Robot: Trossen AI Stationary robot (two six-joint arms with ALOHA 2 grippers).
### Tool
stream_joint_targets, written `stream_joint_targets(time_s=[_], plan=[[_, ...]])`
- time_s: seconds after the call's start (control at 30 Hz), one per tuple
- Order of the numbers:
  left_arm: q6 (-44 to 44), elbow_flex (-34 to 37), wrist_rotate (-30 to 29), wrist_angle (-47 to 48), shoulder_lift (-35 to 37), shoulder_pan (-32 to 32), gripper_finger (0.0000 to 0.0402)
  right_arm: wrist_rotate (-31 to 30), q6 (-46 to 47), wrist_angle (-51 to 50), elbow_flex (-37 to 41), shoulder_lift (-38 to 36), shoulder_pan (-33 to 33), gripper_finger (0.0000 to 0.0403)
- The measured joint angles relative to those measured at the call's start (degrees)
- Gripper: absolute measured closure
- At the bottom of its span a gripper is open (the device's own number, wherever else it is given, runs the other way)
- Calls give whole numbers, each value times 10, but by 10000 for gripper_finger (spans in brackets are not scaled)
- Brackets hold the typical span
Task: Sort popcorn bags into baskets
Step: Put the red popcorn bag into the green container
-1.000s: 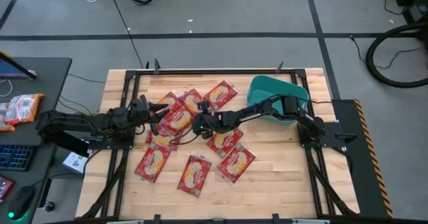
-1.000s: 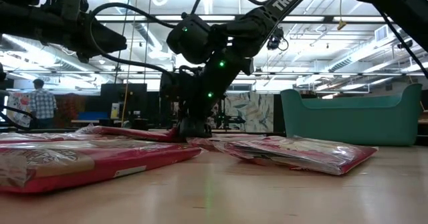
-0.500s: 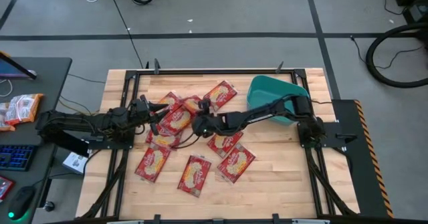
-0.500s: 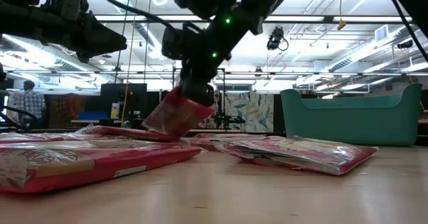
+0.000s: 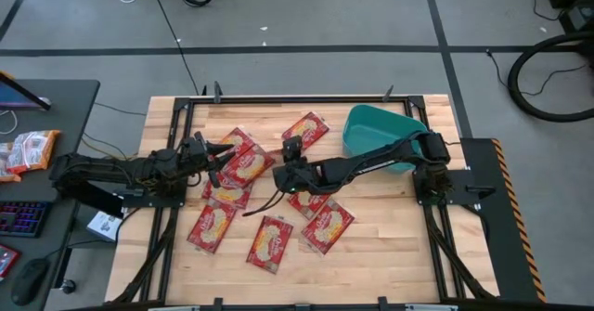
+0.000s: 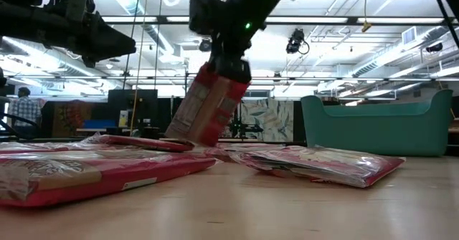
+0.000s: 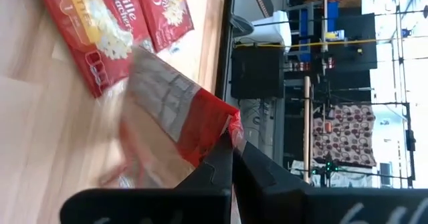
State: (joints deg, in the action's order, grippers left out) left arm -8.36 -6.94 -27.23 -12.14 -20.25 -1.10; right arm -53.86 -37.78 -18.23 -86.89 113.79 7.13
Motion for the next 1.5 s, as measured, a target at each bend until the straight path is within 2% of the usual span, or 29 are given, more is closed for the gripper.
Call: stream_joint_targets(time_s=[0.27,0.57,0.87,1.03,1.23,1.33,1.5], plan=[[0,0,0,0,0,0,272,-5,76,-105,0,-78,13,398],[1,0,0,0,0,0,272,-15,247,-295,0,-180,28,398],[0,0,-2,0,0,0,272,-76,256,-408,0,-250,56,397],[0,0,-2,0,0,0,272,-78,266,-499,0,-278,57,397],[0,0,-2,0,0,0,272,-98,297,-531,0,-303,57,398],[0,0,-2,0,0,0,272,-93,351,-551,0,-316,52,397],[0,0,-2,0,0,0,272,-73,512,-624,0,-333,32,397]])
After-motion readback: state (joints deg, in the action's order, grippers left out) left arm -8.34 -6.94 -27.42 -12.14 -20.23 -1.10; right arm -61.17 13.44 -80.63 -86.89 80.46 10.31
